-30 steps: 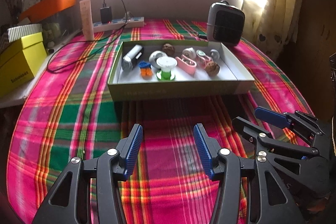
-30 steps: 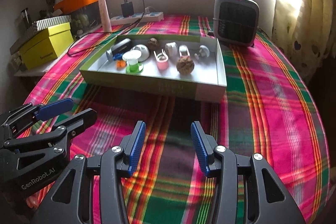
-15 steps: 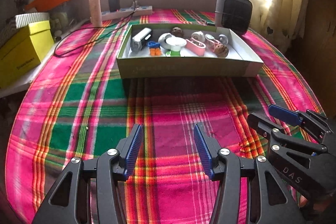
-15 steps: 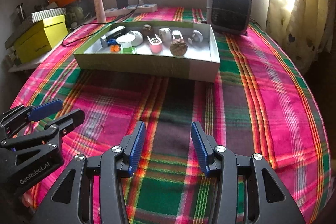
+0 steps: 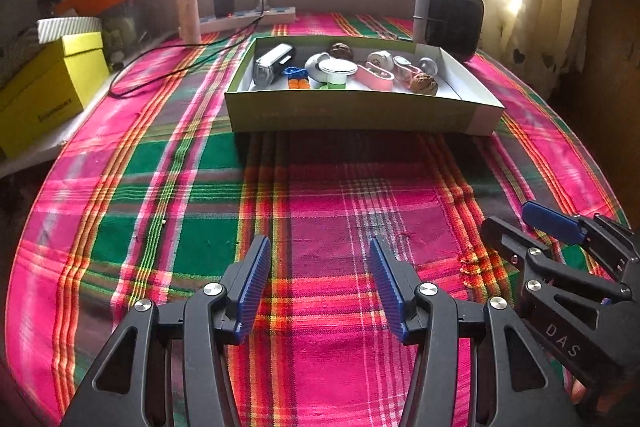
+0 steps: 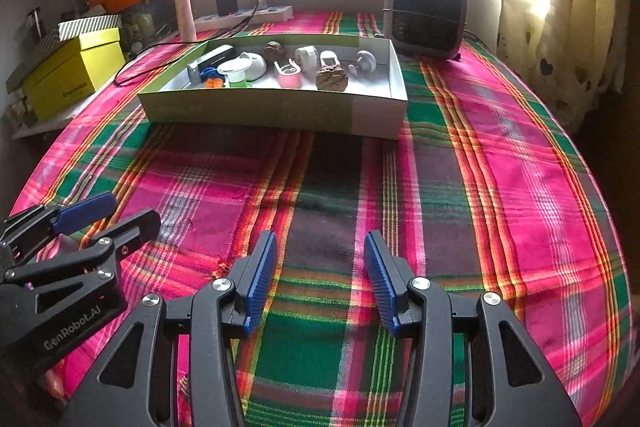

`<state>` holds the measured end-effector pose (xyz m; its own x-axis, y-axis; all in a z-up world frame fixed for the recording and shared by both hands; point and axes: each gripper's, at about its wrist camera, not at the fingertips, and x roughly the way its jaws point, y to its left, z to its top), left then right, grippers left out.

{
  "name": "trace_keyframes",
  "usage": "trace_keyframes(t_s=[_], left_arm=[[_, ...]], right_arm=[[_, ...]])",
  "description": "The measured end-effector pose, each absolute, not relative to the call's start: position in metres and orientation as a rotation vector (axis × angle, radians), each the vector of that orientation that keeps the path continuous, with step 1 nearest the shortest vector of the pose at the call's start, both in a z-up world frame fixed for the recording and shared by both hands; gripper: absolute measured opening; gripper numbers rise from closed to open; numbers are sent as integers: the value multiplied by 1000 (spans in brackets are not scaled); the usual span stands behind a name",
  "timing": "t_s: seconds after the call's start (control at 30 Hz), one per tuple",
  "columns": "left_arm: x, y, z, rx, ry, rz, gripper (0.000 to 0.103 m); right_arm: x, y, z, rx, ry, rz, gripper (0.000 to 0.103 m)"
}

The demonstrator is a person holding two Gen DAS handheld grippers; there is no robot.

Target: Organize objects

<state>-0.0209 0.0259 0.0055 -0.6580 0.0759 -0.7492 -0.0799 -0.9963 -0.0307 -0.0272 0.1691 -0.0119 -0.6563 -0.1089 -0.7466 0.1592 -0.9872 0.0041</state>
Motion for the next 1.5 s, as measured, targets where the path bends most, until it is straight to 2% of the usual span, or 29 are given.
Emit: trace_keyframes(t_s=[1.5], left_arm=[[-11, 28, 5, -1225, 12, 2820, 53]], right_arm=[[-20, 169, -14, 1191, 85, -2776, 47]])
